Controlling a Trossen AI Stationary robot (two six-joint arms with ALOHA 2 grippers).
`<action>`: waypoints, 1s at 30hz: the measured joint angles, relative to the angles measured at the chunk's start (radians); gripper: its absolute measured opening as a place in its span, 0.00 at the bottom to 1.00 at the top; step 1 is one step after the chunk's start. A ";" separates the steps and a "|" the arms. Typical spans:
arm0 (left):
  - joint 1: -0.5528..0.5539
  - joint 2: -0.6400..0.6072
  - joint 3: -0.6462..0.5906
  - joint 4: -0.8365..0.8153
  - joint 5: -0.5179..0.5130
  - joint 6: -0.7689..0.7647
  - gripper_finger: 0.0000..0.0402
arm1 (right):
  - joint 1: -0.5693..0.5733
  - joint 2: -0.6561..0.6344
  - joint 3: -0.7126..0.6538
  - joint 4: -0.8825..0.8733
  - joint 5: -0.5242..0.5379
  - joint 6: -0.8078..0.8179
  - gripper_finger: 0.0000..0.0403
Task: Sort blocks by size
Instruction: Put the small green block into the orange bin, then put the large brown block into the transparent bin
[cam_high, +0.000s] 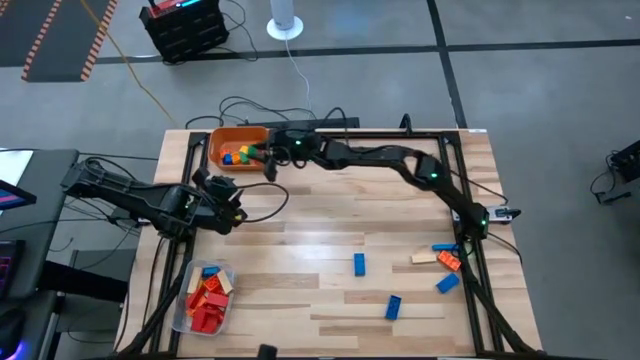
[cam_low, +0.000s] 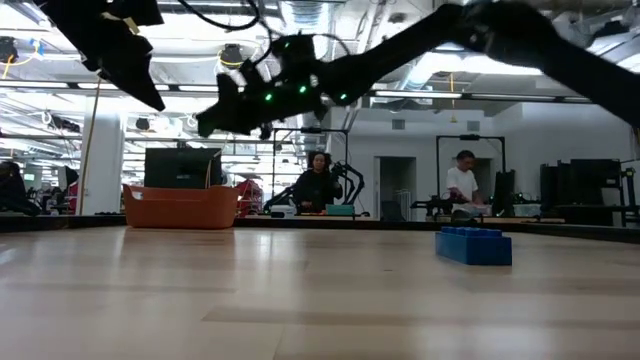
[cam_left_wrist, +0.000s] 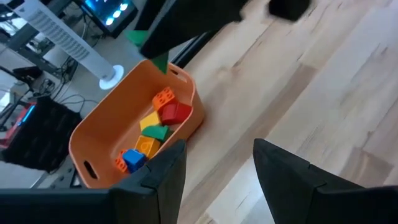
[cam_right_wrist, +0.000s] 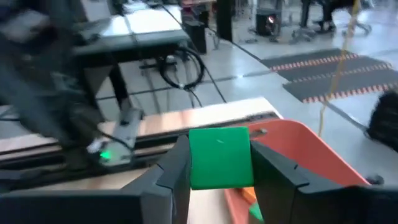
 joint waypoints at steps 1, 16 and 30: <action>0.000 0.000 0.000 -0.009 0.001 -0.008 0.45 | -0.006 0.029 0.041 -0.022 0.005 0.011 0.40; 0.000 0.000 0.000 -0.026 0.001 -0.019 0.45 | -0.064 0.247 0.318 -0.280 0.050 0.053 0.55; 0.000 0.000 0.000 -0.011 0.029 0.088 0.45 | 0.015 0.012 0.322 -0.899 -0.225 -0.341 0.60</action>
